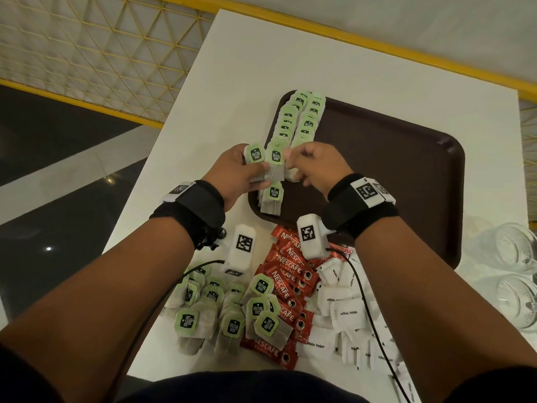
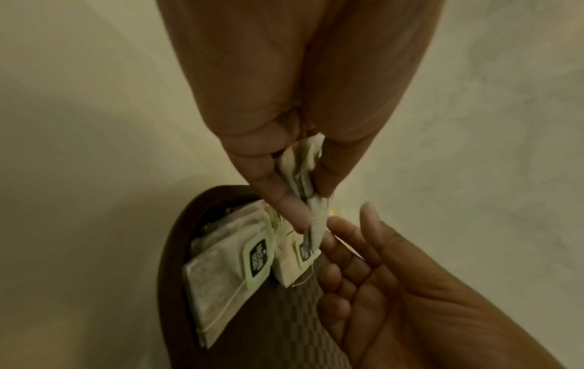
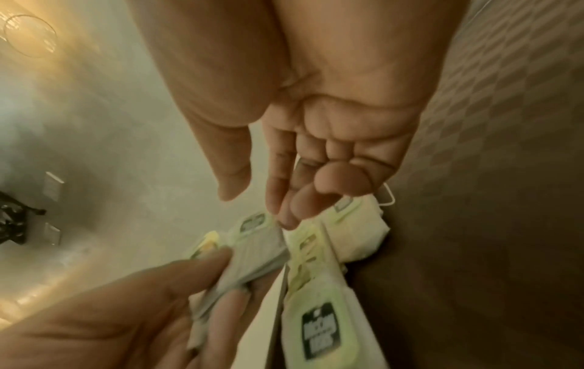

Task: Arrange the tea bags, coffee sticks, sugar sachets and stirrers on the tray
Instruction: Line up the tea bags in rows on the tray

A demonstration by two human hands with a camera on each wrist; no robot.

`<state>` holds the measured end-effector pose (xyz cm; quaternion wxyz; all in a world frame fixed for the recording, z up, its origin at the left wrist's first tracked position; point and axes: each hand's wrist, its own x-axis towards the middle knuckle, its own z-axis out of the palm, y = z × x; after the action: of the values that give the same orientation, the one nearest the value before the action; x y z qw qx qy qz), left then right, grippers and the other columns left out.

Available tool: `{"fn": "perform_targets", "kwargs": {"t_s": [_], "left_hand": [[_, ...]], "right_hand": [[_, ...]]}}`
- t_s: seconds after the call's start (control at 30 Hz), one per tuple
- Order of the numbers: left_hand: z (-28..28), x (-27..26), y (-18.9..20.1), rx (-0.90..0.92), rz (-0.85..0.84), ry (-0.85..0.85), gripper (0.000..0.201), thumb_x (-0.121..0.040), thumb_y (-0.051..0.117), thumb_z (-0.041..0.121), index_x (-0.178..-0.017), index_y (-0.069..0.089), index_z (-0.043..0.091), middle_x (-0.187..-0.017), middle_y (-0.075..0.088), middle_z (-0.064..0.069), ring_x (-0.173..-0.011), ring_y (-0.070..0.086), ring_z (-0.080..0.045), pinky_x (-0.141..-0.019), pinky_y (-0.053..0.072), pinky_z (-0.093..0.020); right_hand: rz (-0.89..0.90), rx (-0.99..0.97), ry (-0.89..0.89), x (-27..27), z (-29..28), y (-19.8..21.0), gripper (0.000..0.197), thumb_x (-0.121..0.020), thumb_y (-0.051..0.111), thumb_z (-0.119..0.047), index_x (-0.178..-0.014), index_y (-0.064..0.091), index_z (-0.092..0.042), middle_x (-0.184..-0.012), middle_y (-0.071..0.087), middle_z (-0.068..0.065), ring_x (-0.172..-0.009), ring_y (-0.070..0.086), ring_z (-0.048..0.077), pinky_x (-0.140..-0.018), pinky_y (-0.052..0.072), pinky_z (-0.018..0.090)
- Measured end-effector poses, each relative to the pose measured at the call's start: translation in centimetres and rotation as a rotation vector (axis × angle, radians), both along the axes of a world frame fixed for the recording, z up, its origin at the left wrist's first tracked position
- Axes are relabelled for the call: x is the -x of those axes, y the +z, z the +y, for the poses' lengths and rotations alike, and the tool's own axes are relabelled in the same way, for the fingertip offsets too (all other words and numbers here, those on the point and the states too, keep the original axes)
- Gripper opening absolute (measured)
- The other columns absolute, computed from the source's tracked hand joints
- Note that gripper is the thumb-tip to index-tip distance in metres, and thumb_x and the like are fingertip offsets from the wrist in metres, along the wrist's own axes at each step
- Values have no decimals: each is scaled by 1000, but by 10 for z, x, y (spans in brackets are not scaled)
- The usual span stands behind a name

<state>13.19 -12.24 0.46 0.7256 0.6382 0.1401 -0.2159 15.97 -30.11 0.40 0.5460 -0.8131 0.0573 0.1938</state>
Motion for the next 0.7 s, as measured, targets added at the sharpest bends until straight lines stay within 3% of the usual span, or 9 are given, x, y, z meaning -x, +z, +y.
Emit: {"fn": "perform_targets", "kwargs": {"t_s": [0.1, 0.3, 0.4, 0.63, 0.7], "left_hand": [[-3, -1, -2, -8, 4, -12, 28, -94, 60, 3, -122, 57, 5, -119, 68, -15, -105, 69, -26, -83, 60, -33], [-7, -1, -4, -10, 6, -53, 37, -94, 62, 4, -129, 54, 4, -123, 66, -15, -109, 67, -26, -79, 60, -30], [-7, -2, -3, 0, 3, -63, 37, -93, 62, 6, -129, 55, 5, -122, 67, -12, -107, 68, -23, -78, 59, -29], [4, -3, -3, 120, 98, 55, 22, -100, 48, 6, -121, 54, 1, -116, 69, -18, -106, 69, -31, -94, 56, -40], [8, -2, -3, 132, 106, 72, 21, -102, 46, 7, -121, 54, 2, -116, 70, -17, -105, 70, -30, -92, 57, -40]], "right_hand": [[16, -37, 17, 7, 1, -3, 4, -91, 68, -16, -88, 65, -16, -79, 68, 2, -62, 59, 8, -53, 48, 19], [131, -200, -147, 10, -4, -15, 21, -87, 72, -14, -103, 62, -9, -78, 66, 5, -60, 60, 10, -52, 48, 21], [128, -232, -167, 11, -5, -15, 14, -87, 71, -10, -97, 62, -8, -75, 64, 4, -55, 56, 8, -48, 45, 19], [95, -51, -279, 3, -21, -25, 14, -85, 75, -15, -90, 62, -13, -83, 69, 7, -59, 61, 8, -51, 50, 20], [91, 15, -254, 2, -20, -28, 16, -84, 76, -16, -89, 61, -14, -82, 69, 6, -60, 63, 9, -52, 52, 21]]}}
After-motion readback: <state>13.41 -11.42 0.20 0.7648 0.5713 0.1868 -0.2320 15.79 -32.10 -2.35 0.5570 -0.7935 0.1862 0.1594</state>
